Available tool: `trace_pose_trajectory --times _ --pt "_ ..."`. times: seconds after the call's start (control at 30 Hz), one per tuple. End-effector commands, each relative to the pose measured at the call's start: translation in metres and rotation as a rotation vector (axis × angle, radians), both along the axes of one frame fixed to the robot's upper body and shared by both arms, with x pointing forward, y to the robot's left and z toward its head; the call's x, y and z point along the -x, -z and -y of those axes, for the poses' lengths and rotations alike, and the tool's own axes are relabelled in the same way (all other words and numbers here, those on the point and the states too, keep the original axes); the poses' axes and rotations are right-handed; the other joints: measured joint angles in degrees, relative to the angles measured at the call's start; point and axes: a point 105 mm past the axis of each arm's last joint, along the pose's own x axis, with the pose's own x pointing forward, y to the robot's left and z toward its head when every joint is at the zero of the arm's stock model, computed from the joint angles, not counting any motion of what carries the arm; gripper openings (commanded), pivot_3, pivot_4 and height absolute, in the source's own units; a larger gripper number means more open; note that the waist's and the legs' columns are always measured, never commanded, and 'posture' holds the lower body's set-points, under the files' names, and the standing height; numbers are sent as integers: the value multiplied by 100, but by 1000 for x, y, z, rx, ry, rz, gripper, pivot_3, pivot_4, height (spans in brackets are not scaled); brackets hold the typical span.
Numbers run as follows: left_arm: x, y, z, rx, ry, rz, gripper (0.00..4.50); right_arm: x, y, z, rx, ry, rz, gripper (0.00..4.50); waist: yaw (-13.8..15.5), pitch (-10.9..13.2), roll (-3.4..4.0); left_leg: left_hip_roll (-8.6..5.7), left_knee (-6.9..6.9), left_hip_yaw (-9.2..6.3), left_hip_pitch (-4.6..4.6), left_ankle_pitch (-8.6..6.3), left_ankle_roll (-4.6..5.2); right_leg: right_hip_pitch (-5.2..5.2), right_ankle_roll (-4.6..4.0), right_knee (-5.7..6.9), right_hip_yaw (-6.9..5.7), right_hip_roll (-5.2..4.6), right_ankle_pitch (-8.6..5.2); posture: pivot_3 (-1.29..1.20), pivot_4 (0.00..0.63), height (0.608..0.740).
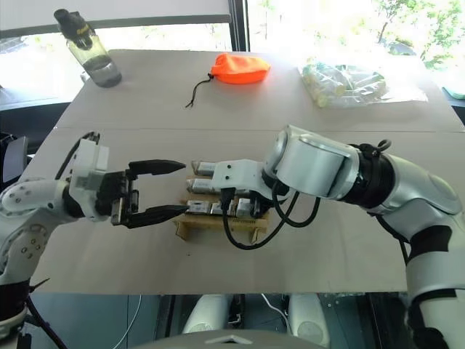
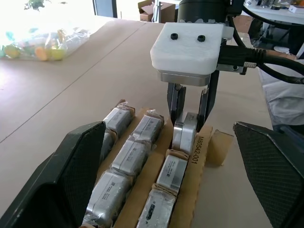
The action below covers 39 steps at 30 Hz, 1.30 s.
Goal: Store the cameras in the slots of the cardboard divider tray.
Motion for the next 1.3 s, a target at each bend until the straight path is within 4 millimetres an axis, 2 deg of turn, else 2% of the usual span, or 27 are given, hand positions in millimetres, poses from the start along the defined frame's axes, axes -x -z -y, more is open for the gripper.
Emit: trace_pose_trajectory --times 0.03,0.37,0.77,0.83,0.87,0.97,1.17,1.3 --pt "8 1 -5 -86 20 2 4500 -2 -5 1 -6 0 20 712 0 0 0 0 0 0 0 0 0 0 0 0 0 0 0 0 150 726" --pt "8 9 -15 -243 18 0 4500 -7 -3 1 -8 15 18 712 7 0 1 0 -1 -1 0 0 0 0 0 0 -2 0 0 0 150 726" --pt "10 11 -17 -279 24 -3 4500 -3 4 2 20 19 9 712 10 0 1 0 -1 0 0 0 0 0 0 -1 -2 0 0 0 150 726" --pt "9 11 -17 -277 23 -3 4500 -2 3 2 20 14 10 1735 10 0 1 0 -1 0 -1 0 0 0 0 -1 -1 0 0 0 150 726" --pt "9 11 -17 -272 22 -3 4500 -2 2 1 15 10 11 2059 9 0 1 0 -1 0 -1 0 0 0 0 -1 -2 -1 0 0 150 726" --pt "9 7 -15 -244 27 0 4500 -3 -6 -3 -18 5 19 3424 1 0 1 0 -1 0 0 0 0 0 0 -1 -1 0 0 0 150 726" --pt "7 8 -14 -250 36 4 4500 -7 -15 2 -76 29 7 3424 -1 0 0 1 0 0 1 0 0 0 0 3 -1 2 0 0 150 726" --pt "6 6 -16 -220 32 16 4500 -7 -40 4 -298 -4 25 3424 24 -1 -2 0 0 0 -1 0 0 0 0 -1 -1 0 0 0 150 726"
